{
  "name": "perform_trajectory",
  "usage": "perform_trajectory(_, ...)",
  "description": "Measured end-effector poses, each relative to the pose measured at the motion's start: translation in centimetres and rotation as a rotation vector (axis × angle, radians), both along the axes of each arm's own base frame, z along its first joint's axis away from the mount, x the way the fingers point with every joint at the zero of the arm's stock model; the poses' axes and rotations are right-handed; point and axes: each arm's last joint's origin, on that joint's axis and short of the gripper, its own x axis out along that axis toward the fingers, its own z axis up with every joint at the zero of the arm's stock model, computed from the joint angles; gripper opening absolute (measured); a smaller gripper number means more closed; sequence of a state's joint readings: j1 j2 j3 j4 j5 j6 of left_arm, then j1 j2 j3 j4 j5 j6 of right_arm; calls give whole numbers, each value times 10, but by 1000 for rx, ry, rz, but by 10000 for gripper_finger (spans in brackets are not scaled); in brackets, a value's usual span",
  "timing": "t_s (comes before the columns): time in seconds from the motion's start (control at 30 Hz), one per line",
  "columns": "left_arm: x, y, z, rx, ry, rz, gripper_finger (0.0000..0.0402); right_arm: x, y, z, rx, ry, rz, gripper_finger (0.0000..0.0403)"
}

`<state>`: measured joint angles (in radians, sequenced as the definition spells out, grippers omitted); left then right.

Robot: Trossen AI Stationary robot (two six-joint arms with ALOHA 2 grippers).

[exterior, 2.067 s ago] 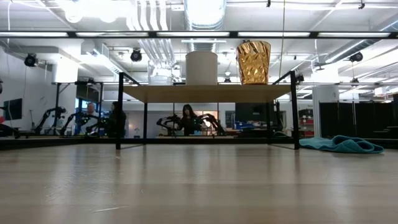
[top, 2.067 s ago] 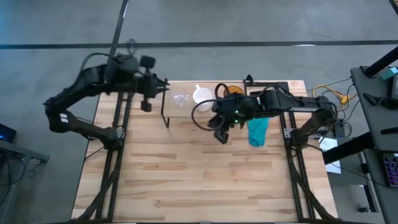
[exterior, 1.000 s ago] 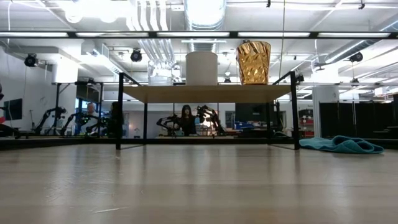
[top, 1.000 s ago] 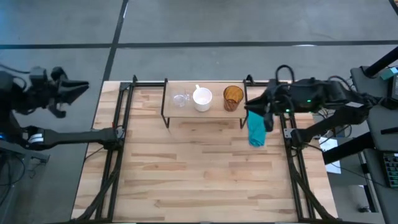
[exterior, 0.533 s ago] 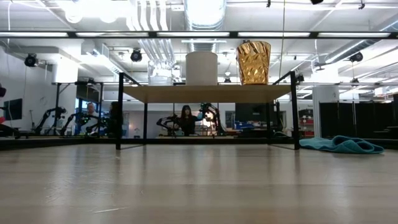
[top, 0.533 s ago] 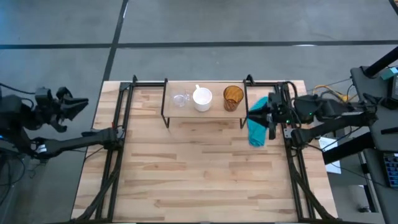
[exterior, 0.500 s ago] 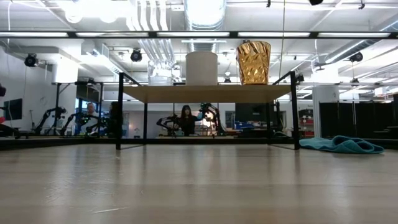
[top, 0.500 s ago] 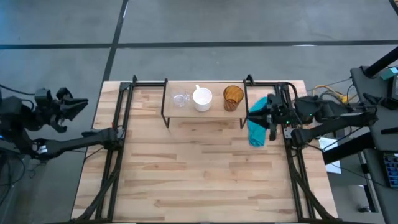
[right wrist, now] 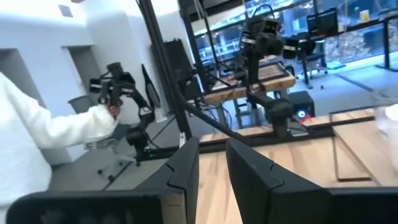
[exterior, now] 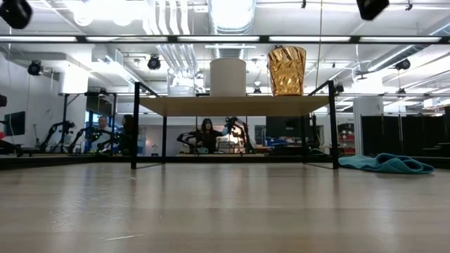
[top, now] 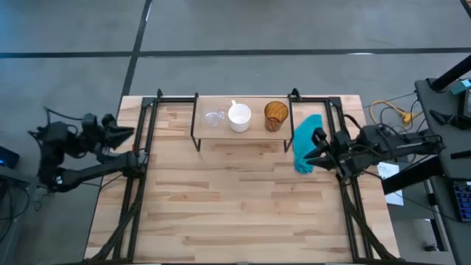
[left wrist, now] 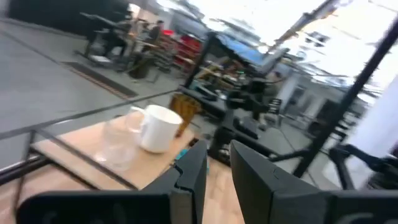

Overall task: Stack small to large cups/mugs on shelf
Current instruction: Return to Home Position

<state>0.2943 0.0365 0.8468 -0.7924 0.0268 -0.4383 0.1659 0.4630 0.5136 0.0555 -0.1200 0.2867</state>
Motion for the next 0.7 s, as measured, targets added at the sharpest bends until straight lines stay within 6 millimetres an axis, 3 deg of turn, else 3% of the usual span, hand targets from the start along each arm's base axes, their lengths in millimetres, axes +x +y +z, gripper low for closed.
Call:
perform_trajectory(0.23, 32, 9, -16, 10, 57, -17, 59, -16, -4, -34, 48, -3, -50, 77)
perform_trajectory(0.7, 54, 16, -42, 12, 44, -20, 59, -32, -8, -84, 128, -31, -62, 77)
